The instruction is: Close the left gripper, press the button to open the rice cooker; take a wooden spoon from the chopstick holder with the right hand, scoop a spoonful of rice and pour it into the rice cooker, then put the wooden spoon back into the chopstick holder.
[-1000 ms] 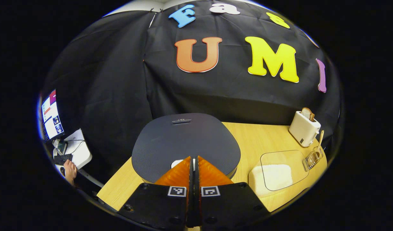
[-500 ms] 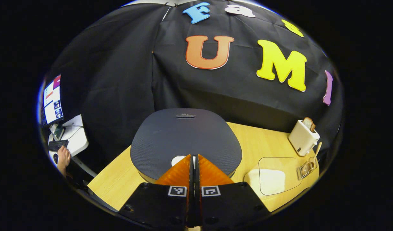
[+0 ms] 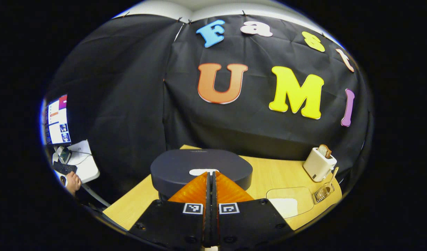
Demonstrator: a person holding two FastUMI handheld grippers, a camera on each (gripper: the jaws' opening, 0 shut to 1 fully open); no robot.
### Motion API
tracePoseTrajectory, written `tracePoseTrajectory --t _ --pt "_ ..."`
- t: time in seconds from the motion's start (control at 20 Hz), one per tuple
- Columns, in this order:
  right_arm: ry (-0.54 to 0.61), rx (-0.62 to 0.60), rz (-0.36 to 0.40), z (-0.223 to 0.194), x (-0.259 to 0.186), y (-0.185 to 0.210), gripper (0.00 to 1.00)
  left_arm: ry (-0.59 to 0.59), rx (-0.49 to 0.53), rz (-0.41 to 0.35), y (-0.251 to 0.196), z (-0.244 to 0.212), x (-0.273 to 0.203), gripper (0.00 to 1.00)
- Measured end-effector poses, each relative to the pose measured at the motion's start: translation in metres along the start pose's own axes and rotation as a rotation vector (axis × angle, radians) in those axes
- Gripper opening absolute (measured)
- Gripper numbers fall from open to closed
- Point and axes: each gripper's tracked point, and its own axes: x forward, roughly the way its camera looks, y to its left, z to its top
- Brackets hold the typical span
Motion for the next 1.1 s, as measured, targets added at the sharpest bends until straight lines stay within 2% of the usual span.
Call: tracePoseTrajectory --t 0.1,0.2,0.35,0.45,0.55,0.65,0.7,0.85,1.0,1.1 --pt "0.022 0.013 0.004 -0.007 0.002 0.000 0.96 -0.027 0.009 -0.018 -0.011 0.012 -0.016 0.03" --pt "0.028 0.016 0.002 -0.007 0.002 -0.002 0.95 -0.070 0.046 0.003 -0.014 0.018 -0.027 0.03" --pt "-0.011 -0.003 -0.013 0.003 0.000 -0.007 0.96 -0.144 0.084 -0.011 -0.031 0.018 -0.054 0.04" --pt "-0.028 -0.014 -0.028 0.003 0.001 -0.012 0.96 -0.213 0.116 -0.027 -0.042 0.014 -0.074 0.21" --pt "-0.026 -0.013 -0.039 0.002 0.003 -0.016 0.95 -0.251 0.149 -0.010 -0.043 0.007 -0.095 0.58" --pt "-0.005 -0.007 -0.053 -0.004 0.007 -0.021 0.95 -0.280 0.153 -0.034 -0.053 -0.003 -0.112 0.70" --pt "0.001 -0.009 -0.055 -0.005 0.008 -0.021 0.96 -0.298 0.147 -0.058 -0.059 -0.007 -0.117 0.86" --pt "0.003 -0.029 -0.078 -0.006 0.009 -0.030 0.95 -0.316 0.145 -0.077 -0.063 -0.029 -0.135 0.99" --pt "0.012 -0.036 -0.113 -0.011 0.014 -0.041 0.95 -0.304 0.137 -0.044 -0.058 -0.056 -0.141 0.99" --pt "0.020 -0.031 -0.129 -0.013 0.018 -0.049 0.96 -0.313 0.148 -0.064 -0.065 -0.068 -0.145 0.96"
